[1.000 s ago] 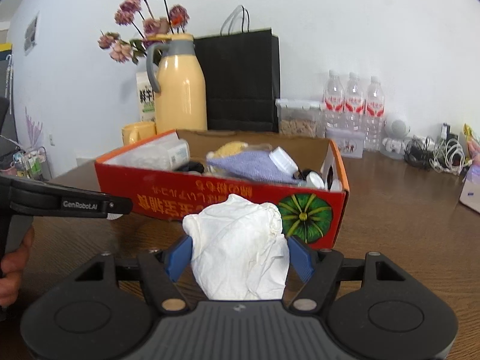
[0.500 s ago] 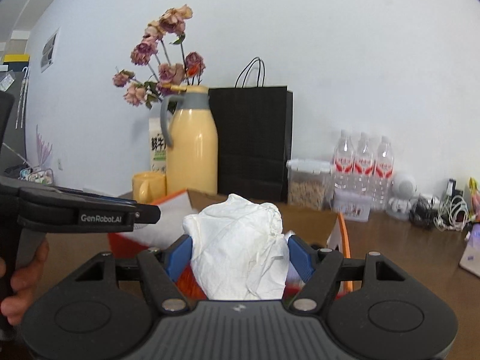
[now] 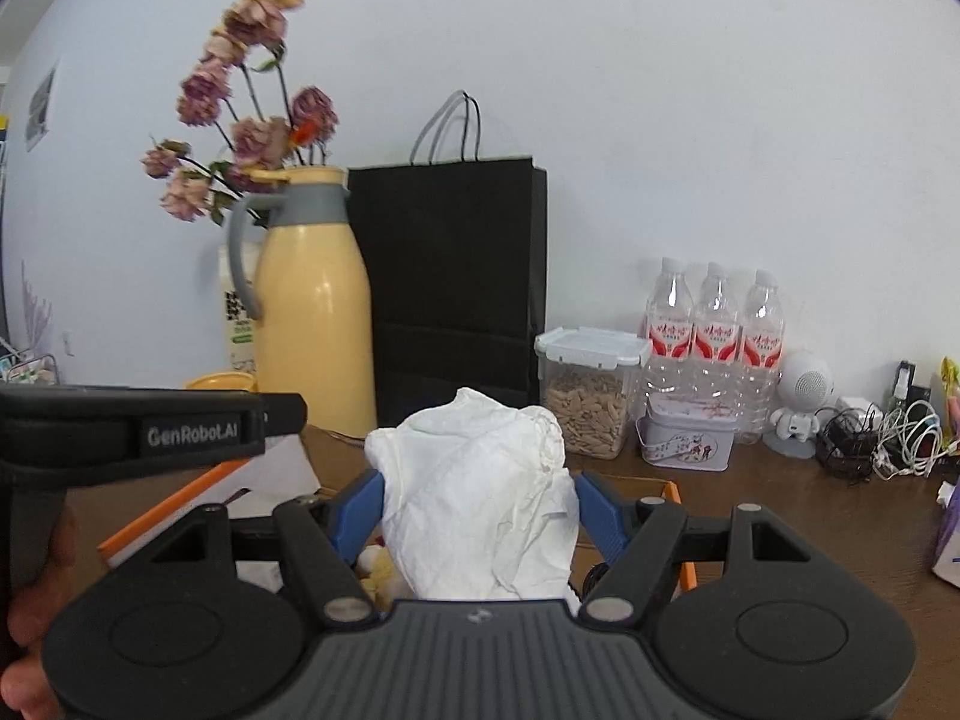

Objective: Organize objects

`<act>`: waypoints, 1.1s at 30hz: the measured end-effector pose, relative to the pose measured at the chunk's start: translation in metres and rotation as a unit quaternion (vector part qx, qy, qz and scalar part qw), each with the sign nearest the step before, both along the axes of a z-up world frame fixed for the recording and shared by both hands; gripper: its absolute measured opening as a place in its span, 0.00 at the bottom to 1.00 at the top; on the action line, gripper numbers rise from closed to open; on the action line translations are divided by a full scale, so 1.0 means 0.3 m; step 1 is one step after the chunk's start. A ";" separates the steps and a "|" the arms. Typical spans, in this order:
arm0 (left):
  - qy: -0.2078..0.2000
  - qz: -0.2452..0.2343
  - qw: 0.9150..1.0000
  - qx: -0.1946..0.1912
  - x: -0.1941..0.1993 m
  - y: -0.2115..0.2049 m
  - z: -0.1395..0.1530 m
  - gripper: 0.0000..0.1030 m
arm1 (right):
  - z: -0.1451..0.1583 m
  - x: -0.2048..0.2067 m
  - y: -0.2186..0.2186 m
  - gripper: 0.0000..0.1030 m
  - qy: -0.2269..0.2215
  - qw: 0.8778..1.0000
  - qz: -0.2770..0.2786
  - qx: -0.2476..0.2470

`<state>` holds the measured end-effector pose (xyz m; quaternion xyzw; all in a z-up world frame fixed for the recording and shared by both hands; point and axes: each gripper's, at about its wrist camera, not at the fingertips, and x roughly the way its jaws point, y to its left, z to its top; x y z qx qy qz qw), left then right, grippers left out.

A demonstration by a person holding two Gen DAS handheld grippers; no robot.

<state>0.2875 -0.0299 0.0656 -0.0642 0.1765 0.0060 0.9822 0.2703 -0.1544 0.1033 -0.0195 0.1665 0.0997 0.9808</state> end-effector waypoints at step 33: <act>-0.029 0.032 0.997 0.059 -0.119 0.016 0.012 1.00 | -0.059 -0.037 -0.027 1.00 0.018 0.999 -0.030 0.011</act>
